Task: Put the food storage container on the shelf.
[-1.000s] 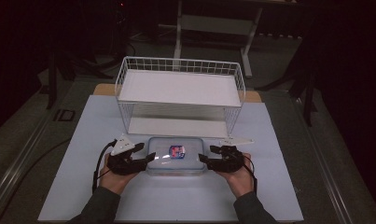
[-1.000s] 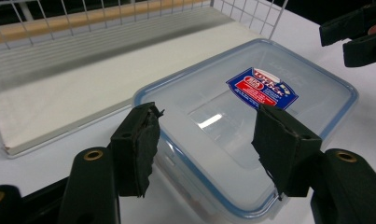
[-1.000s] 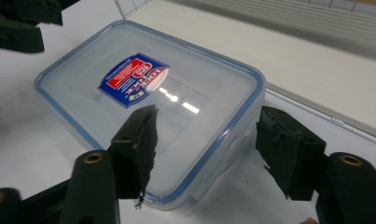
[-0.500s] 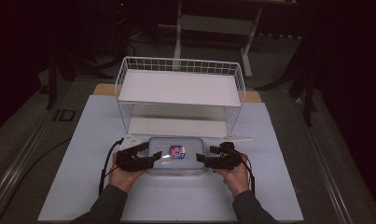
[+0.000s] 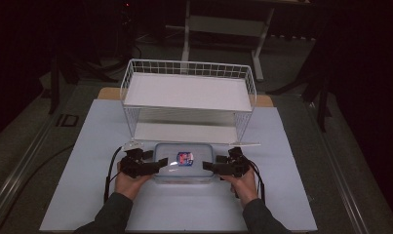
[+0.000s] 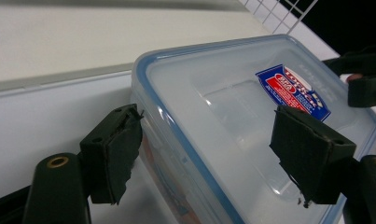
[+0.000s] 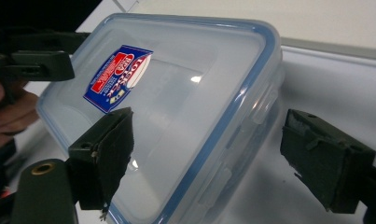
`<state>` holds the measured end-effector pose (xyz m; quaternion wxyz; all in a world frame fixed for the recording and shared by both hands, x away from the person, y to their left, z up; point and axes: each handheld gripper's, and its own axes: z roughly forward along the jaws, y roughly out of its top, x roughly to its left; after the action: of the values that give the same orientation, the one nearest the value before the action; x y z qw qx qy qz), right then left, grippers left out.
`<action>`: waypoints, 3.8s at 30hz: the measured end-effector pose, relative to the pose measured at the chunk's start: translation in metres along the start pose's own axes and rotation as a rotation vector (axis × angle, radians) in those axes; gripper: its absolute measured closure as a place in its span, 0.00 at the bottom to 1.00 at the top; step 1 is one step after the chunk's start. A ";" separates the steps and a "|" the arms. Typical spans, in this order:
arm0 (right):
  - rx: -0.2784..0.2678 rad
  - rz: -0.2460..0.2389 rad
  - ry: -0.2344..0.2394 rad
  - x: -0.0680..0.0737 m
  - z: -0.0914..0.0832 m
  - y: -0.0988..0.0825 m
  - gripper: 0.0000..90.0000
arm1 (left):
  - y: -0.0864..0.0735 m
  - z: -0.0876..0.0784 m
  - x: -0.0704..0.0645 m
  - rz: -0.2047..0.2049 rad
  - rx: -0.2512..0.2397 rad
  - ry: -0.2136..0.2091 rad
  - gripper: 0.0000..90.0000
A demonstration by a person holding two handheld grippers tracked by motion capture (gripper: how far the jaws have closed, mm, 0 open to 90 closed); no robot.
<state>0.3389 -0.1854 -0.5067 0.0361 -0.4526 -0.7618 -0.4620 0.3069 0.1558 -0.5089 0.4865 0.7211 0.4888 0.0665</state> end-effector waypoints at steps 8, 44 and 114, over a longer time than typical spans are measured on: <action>0.010 0.024 0.041 0.000 0.007 0.000 0.17 | -0.001 0.004 0.006 -0.091 0.028 -0.060 0.22; -0.013 0.069 0.135 0.001 -0.019 -0.012 0.46 | -0.011 -0.024 0.010 -0.253 0.104 -0.209 0.48; -0.181 -0.134 0.104 0.041 -0.059 0.007 0.54 | 0.009 -0.066 -0.015 -0.055 -0.091 -0.196 0.57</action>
<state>0.2982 -0.2009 -0.4494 0.0036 -0.3775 -0.7428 -0.5530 0.2671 0.1854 -0.4624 0.5661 0.6876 0.4546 0.0045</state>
